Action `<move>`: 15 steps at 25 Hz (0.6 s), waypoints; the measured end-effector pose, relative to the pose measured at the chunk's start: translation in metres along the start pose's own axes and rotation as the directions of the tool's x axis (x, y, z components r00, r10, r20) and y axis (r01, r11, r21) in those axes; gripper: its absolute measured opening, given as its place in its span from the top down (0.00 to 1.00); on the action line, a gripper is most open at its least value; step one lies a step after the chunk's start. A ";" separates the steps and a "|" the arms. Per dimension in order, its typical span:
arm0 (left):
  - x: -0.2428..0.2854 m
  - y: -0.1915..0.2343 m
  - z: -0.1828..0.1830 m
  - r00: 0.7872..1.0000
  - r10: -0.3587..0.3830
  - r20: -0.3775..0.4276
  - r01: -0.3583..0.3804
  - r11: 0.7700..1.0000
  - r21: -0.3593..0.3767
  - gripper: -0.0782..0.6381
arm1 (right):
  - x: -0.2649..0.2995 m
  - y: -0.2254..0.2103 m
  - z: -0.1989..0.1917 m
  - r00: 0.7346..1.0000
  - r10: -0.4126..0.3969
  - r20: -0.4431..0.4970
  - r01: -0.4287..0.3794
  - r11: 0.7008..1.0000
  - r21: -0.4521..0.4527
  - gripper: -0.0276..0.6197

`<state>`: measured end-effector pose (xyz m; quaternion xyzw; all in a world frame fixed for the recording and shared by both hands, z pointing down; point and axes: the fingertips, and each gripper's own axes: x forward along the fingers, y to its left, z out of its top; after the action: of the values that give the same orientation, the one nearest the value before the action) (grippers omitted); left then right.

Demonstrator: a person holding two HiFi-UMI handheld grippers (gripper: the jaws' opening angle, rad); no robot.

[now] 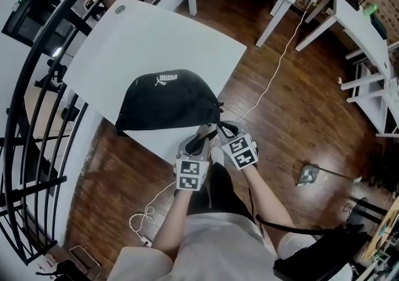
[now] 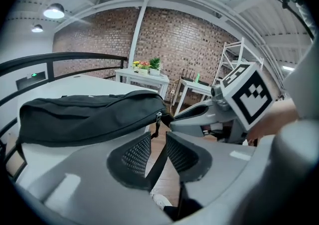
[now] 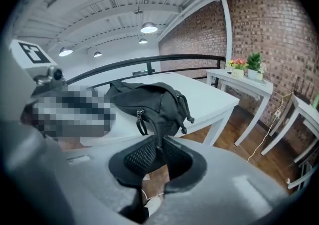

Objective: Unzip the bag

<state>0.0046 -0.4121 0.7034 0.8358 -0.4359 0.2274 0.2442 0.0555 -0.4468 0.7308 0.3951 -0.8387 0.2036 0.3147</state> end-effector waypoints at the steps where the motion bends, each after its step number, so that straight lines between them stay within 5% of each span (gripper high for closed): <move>1: 0.004 -0.001 0.003 1.000 0.002 0.007 -0.002 1.000 -0.004 0.73 | -0.006 0.004 0.004 1.000 0.011 -0.006 -0.011 1.000 -0.005 0.90; 7: 0.022 0.001 0.015 0.998 0.057 0.025 -0.056 0.998 -0.041 0.71 | -0.027 0.015 0.016 0.999 0.026 -0.023 -0.027 0.999 -0.020 0.90; 10: 0.022 0.003 0.016 0.996 0.087 0.031 -0.086 0.995 -0.044 0.85 | -0.029 0.015 0.019 1.000 0.018 -0.023 -0.018 1.000 -0.015 0.90; 15: 0.008 0.018 0.014 0.994 0.102 0.047 -0.100 0.994 -0.032 0.85 | -0.028 0.004 0.017 0.999 -0.030 -0.030 0.030 0.999 0.016 0.90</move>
<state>-0.0039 -0.4346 0.7010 0.8143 -0.4867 0.2128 0.2339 0.0598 -0.4395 0.6984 0.4071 -0.8261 0.2118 0.3270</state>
